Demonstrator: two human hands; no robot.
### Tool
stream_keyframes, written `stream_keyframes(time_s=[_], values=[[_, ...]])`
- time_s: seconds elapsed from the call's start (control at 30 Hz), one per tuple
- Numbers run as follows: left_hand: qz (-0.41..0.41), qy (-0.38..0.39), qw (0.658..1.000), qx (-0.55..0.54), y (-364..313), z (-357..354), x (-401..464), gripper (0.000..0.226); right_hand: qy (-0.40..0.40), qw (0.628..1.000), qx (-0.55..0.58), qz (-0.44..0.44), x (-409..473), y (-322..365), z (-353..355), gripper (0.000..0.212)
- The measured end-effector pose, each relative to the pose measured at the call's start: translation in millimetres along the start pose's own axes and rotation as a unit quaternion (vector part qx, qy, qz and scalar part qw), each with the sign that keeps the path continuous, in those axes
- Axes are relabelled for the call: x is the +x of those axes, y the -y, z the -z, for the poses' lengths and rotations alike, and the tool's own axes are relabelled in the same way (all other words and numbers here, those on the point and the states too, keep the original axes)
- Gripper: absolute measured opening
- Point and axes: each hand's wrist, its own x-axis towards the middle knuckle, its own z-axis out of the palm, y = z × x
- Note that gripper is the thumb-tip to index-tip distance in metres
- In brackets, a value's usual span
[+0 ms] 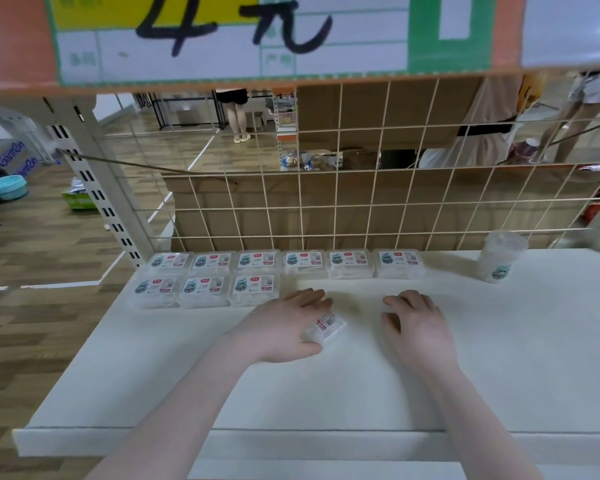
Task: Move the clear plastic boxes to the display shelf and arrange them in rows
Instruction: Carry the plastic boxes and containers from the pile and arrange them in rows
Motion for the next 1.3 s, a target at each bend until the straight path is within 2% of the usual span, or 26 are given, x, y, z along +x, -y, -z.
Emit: stream_keyframes(time_s=[0.23,0.57,0.63,0.83,1.3], values=[[0.074,-0.065,0.994,0.043,-7.5,-5.7,12.7,0.067,-0.008,0.999,-0.031,0.013,-0.3,1.8,-0.3,0.015],[0.171,-0.147,0.973,0.045,-7.6,-17.5,31.1,0.066,-0.012,1.0,-0.025,0.008,-0.5,2.9,2.2,0.015],[0.185,-0.16,0.969,0.041,-8.2,-19.2,34.8,0.065,-0.001,1.0,-0.022,0.002,-0.7,1.6,1.2,0.022],[0.22,-0.184,0.958,0.017,-9.4,-21.9,44.1,0.061,-0.008,1.0,-0.023,0.0,0.5,3.4,2.0,0.017],[0.253,-0.216,0.943,0.02,-18.0,-23.4,42.1,0.064,0.051,0.999,-0.006,-0.011,-6.6,6.2,6.0,0.018]])
